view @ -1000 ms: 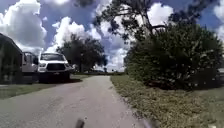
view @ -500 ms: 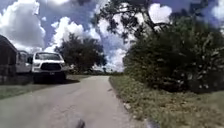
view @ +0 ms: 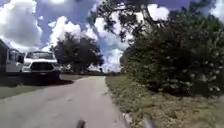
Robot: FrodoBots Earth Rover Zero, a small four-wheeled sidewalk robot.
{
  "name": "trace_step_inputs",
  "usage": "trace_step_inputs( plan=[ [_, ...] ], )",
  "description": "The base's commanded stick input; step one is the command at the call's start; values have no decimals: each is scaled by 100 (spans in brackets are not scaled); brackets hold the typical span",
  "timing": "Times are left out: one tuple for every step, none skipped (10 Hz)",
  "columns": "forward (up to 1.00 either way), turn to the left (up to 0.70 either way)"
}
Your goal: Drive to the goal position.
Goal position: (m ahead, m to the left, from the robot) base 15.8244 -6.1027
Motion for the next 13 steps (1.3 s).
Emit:
trace_step_inputs(
  plan=[
    [-10, 51],
    [-14, 27],
    [0, 0],
    [-29, 0],
    [-70, 0],
    [-70, 0],
    [-70, 0],
    [-70, 0],
    [-70, 0],
    [-70, 0],
    [-70, 0],
    [-70, 0],
    [-70, 0]
  ],
)
